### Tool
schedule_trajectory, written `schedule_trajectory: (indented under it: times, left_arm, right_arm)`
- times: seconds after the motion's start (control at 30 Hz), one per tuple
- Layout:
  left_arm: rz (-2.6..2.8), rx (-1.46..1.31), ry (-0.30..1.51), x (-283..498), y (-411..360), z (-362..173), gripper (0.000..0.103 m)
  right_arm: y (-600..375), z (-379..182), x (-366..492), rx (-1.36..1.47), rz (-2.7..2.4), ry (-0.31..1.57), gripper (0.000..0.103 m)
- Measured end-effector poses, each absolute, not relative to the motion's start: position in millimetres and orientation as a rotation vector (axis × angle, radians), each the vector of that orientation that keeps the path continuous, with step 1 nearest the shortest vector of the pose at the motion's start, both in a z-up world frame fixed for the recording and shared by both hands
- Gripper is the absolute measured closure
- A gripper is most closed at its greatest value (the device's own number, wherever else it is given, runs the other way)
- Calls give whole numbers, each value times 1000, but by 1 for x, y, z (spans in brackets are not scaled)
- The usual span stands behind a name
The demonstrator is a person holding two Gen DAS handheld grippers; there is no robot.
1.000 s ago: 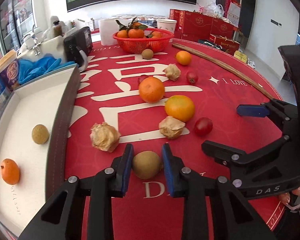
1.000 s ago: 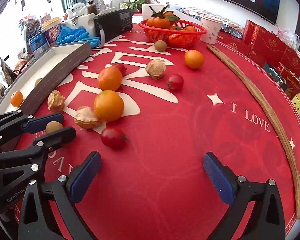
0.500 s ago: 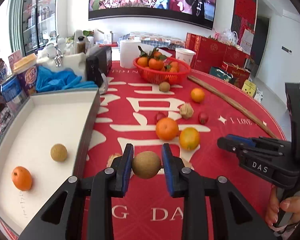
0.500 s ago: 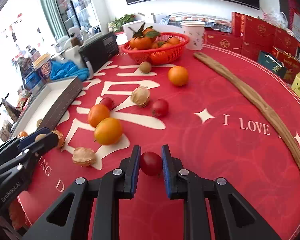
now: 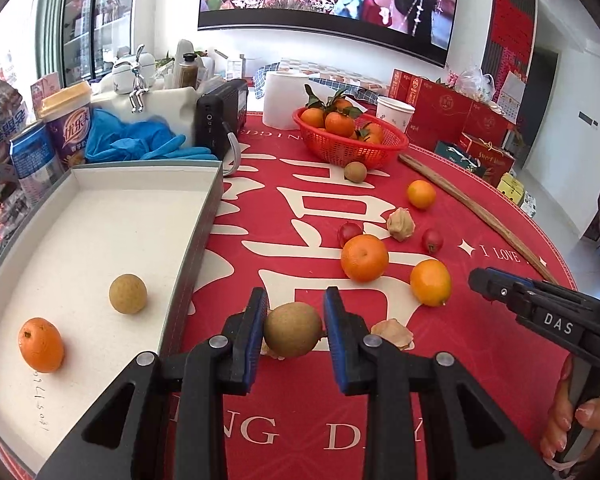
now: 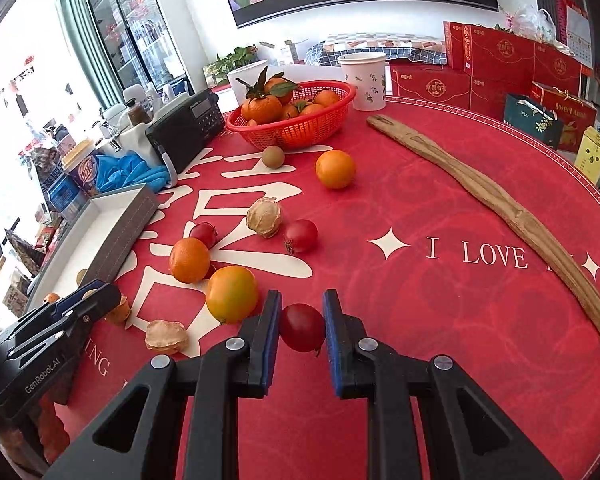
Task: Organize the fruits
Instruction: 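Lift the kiwi with the left tool while the right lifts the red tomato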
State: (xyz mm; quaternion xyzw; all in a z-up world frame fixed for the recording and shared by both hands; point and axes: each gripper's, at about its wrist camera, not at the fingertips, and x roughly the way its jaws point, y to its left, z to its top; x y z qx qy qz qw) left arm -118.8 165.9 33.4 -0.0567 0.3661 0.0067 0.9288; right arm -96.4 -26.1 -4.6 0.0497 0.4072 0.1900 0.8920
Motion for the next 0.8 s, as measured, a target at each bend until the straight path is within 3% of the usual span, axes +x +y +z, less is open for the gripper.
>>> schedule_trajectory:
  times: [0.8]
  left_arm:
    - [40, -86, 735, -121, 165, 33, 71]
  right_arm:
    - [-27, -8, -96, 115, 394, 857, 81]
